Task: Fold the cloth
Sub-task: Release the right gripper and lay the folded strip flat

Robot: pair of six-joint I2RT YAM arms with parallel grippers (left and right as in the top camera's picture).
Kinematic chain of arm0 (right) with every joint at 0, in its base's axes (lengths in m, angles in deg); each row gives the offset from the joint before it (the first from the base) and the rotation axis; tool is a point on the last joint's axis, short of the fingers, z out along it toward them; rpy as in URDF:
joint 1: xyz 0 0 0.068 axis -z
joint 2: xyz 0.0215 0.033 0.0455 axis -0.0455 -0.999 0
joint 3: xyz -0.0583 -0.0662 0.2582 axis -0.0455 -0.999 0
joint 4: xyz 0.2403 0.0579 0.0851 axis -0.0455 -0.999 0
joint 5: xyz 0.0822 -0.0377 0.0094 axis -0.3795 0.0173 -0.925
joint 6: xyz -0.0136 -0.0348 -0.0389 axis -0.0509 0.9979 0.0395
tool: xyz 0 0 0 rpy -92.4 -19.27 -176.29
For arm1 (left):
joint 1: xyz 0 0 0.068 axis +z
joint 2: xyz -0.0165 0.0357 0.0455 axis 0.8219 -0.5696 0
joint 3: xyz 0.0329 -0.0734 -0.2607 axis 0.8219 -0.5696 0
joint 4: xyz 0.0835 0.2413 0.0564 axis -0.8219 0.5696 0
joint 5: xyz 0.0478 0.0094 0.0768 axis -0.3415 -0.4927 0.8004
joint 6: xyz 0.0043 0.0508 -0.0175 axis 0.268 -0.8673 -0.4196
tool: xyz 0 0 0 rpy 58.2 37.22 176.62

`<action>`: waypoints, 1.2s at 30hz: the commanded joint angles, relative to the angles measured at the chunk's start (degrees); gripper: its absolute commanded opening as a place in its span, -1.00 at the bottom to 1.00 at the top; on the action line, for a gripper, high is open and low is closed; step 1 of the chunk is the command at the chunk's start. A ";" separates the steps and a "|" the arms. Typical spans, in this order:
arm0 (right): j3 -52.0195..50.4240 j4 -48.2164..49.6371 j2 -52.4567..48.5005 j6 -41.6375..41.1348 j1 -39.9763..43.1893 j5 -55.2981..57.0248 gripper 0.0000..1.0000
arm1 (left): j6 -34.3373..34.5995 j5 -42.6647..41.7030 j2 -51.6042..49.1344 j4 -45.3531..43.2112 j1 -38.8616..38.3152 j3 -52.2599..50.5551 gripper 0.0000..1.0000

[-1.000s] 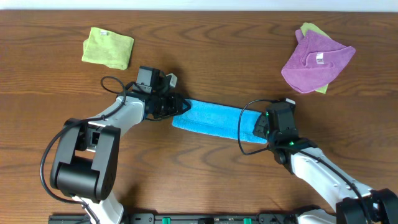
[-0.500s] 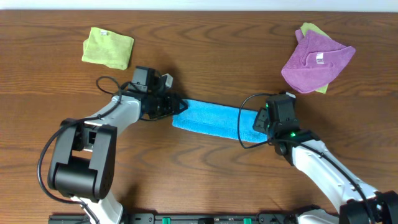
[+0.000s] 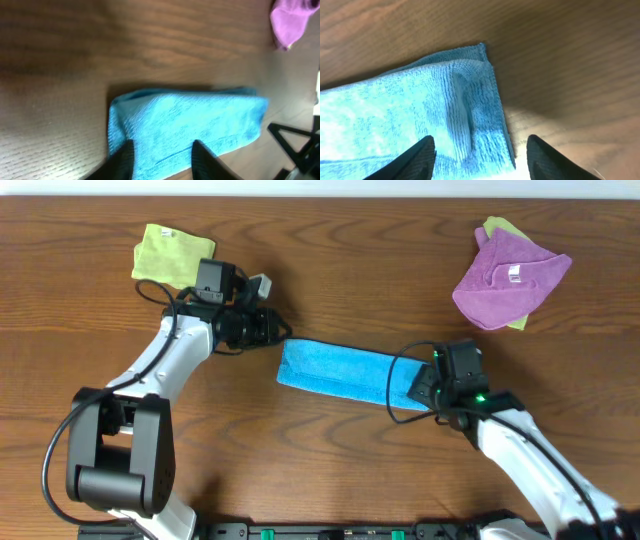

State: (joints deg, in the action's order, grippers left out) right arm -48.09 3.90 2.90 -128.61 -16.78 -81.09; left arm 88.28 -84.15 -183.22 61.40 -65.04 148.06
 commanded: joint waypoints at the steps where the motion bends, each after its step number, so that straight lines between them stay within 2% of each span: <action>1: 0.57 -3.10 4.79 -4.44 1.66 -1.09 0.28 | -0.96 0.11 0.74 0.50 -1.53 0.96 -0.74; 2: 0.55 -4.63 6.01 -5.49 1.99 -1.09 0.29 | -0.96 0.24 0.55 0.52 -2.12 0.96 -0.86; 3: 0.52 -6.10 7.17 -6.43 2.27 -1.09 0.32 | -0.92 0.57 0.09 0.42 -2.89 0.96 -0.89; 7: 0.09 -9.88 10.88 -7.30 3.06 -2.89 0.40 | -0.57 3.39 -2.45 0.22 -5.57 0.96 -0.89; 12: -3.56 -8.83 11.91 -9.49 3.08 -6.21 0.45 | -0.61 6.99 -5.53 0.04 -7.32 0.96 -0.89; 22: -15.41 7.41 11.91 -14.88 3.06 -11.91 0.48 | -1.22 10.64 -9.14 -0.02 -7.54 0.96 -0.89; 36: -24.33 24.74 8.63 -21.46 3.06 -10.67 0.48 | -0.98 10.67 -12.48 0.26 -7.54 0.96 -0.89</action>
State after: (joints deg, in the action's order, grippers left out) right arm -70.36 28.86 14.14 -147.80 -13.92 -92.80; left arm 88.10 -74.77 -194.08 61.23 -72.43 148.65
